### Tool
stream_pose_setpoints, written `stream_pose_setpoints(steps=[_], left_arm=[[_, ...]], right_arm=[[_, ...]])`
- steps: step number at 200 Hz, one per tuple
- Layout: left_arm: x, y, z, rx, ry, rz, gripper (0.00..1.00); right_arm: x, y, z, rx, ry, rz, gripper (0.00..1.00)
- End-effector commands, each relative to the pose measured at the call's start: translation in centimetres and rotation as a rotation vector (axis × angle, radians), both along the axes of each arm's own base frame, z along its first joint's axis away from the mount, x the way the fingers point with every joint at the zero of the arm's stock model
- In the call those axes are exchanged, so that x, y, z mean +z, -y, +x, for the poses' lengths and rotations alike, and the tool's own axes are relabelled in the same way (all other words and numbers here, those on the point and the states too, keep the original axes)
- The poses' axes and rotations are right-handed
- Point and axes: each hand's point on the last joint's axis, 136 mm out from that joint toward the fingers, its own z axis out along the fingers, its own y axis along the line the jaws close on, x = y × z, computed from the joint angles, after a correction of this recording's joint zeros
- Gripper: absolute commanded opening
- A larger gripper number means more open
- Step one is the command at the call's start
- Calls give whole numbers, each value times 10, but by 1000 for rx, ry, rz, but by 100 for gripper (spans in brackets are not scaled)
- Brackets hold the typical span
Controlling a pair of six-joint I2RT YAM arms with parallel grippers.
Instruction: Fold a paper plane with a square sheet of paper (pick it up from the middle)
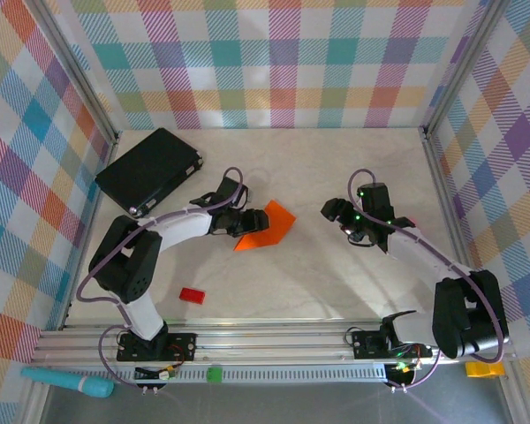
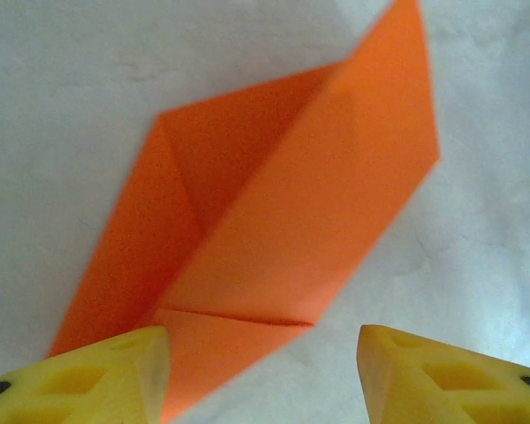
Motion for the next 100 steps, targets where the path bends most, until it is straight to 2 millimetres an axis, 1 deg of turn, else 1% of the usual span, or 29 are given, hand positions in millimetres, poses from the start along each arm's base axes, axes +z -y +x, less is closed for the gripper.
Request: stream_pose_setpoints(steps=[1,26,55,86,100], left_arm=[[2,7,11,-3,0,-37,57],[-11,5,14,9,-19,-16,55],[-26,4,11,13,-51,0,54],[-37,3,5,23,-95,-1,52],[-41,4,-1,30,-121,-19,50]], right_arm=[[0,-5,2,7,-5,35,76],[-3,-7,3,10,-16,45,76],[-9,-12,3,17,-41,73,76],[-19,-27,-1,31,-88,111,74],[-23,-37,-3,44,-107,129,73]])
